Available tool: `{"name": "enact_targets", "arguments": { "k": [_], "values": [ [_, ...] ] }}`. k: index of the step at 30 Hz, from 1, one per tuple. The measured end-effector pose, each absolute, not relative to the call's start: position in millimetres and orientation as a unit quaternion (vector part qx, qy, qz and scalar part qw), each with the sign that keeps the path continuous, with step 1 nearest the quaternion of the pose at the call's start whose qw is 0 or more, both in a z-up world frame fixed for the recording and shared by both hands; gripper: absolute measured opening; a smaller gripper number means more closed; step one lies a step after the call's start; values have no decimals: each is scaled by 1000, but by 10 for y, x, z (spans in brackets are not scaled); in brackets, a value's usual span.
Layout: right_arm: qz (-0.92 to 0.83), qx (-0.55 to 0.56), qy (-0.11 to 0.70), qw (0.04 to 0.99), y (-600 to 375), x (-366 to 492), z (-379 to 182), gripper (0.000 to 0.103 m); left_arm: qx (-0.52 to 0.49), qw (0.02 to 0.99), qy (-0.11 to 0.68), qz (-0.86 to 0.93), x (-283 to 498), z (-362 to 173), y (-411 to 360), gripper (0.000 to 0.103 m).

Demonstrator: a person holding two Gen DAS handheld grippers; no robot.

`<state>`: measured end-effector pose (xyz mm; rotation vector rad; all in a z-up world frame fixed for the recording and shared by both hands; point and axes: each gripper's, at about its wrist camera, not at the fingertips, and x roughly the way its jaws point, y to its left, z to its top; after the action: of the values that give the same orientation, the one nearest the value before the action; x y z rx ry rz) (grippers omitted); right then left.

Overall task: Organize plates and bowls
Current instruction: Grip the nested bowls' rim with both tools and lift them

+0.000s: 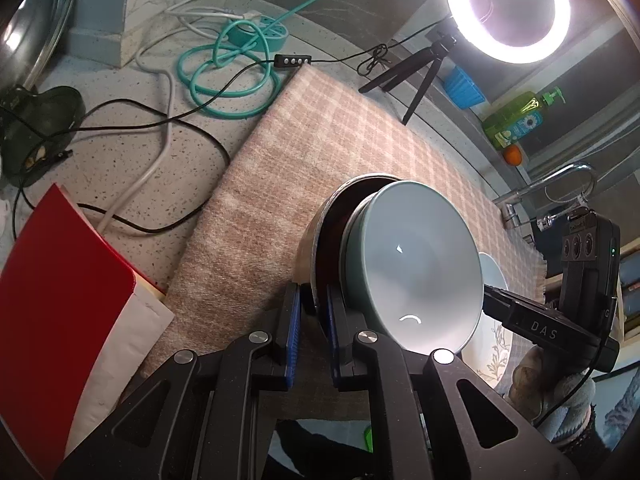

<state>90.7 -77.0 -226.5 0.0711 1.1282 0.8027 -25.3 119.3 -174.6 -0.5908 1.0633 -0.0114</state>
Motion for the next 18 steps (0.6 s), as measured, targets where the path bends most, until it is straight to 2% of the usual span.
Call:
{"name": "enact_targets", "arguments": {
  "k": [18],
  "values": [
    [348,95,488,795,-1466,806,-1904,15,-246,846,470,-60,-110,-1269,764,9]
  ]
}}
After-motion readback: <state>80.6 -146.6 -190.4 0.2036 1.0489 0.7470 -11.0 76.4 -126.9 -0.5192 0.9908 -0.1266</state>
